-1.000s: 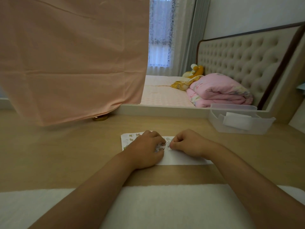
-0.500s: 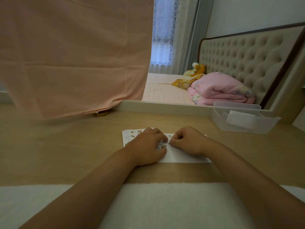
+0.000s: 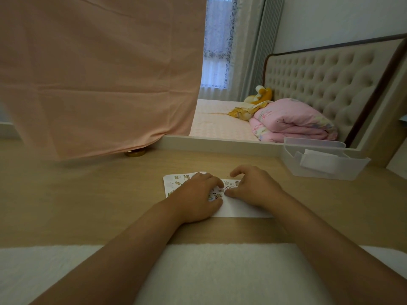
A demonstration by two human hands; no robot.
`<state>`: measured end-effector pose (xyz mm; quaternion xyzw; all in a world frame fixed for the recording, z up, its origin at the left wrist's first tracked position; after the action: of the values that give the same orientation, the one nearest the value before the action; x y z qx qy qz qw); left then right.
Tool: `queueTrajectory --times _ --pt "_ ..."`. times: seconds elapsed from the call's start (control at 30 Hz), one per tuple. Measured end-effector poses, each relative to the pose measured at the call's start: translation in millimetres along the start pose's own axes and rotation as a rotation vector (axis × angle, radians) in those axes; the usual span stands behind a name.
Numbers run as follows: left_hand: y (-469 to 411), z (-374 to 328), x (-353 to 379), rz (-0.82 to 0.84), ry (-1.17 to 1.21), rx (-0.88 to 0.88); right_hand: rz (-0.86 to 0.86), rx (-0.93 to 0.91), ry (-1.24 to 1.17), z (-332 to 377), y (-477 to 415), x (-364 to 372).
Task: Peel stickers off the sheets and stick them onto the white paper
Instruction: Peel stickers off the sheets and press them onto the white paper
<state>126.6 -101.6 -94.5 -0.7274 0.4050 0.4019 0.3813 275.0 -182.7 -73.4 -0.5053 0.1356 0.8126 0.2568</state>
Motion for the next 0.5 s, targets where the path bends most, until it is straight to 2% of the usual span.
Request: queueTrajectory --times 0.23,0.5 --pt "4 -5 -1 0.024 -0.065 0.031 0.013 -0.104 -0.243 -7 7 -3" --pt "8 -14 -6 -0.043 -0.202 0.107 0.109 -0.387 0.276 12 38 5"
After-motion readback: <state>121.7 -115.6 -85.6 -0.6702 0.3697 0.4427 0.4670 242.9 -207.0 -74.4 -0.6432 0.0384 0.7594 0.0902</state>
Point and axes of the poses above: each hand's wrist, its own y-axis away from the middle knuckle, its own x-axis out of the palm, z = x × y, the point moved 5 cm from there along -y, towards the middle knuckle, and after that the axes turned 4 degrees about z, right-handed, at the moved point
